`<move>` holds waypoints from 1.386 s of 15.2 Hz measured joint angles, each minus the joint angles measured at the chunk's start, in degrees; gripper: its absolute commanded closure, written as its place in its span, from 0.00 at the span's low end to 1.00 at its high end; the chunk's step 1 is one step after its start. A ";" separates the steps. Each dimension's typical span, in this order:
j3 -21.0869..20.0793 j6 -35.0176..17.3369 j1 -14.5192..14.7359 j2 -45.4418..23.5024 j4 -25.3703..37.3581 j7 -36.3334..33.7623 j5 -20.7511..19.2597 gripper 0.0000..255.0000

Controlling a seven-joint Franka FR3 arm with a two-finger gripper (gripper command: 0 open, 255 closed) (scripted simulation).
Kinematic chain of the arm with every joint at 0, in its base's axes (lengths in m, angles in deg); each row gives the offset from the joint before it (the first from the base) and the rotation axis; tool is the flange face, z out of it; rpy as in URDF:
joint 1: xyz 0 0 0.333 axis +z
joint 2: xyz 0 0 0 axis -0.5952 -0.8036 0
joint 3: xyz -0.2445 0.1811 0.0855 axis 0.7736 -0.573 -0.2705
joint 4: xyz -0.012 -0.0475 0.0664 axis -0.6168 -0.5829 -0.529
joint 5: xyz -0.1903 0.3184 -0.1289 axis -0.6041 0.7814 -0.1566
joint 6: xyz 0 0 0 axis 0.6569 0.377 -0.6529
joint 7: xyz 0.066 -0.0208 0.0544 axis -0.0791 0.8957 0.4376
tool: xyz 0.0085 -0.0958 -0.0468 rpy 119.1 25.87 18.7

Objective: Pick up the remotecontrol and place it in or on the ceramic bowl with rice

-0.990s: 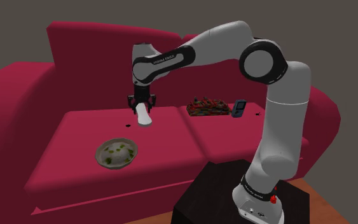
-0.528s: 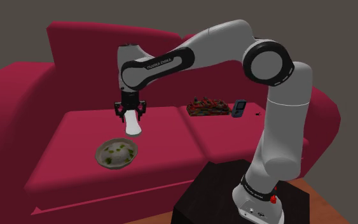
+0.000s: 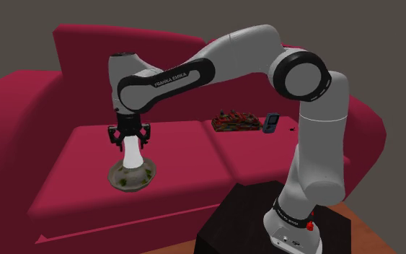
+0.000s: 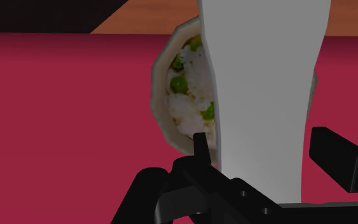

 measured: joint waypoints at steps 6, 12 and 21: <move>-0.16 -3.36 0.62 -1.61 -1.80 -1.07 -0.36 1.00; 0.00 -7.47 0.65 -3.46 -4.08 -1.19 -0.68 1.00; 0.09 -9.25 0.72 -4.60 -4.70 -1.30 -0.88 1.00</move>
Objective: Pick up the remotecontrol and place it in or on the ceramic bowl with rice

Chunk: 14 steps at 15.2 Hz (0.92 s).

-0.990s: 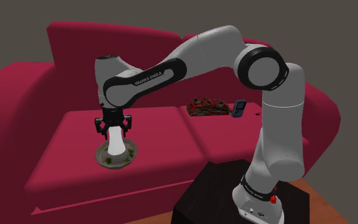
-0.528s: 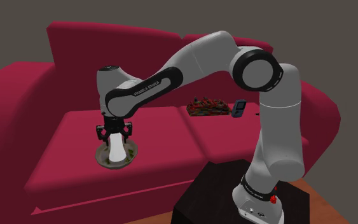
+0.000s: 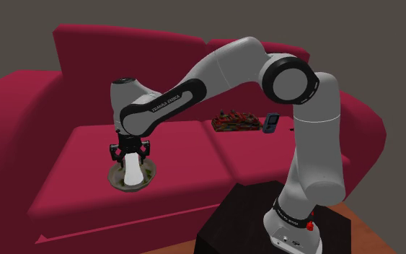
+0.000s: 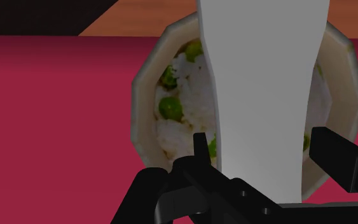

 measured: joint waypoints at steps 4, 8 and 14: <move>0.00 -0.01 0.00 0.00 0.01 0.00 0.00 0.00; -0.05 0.70 0.00 0.51 0.22 0.01 0.08 0.00; -0.21 5.88 -0.24 3.26 2.72 0.44 0.58 0.00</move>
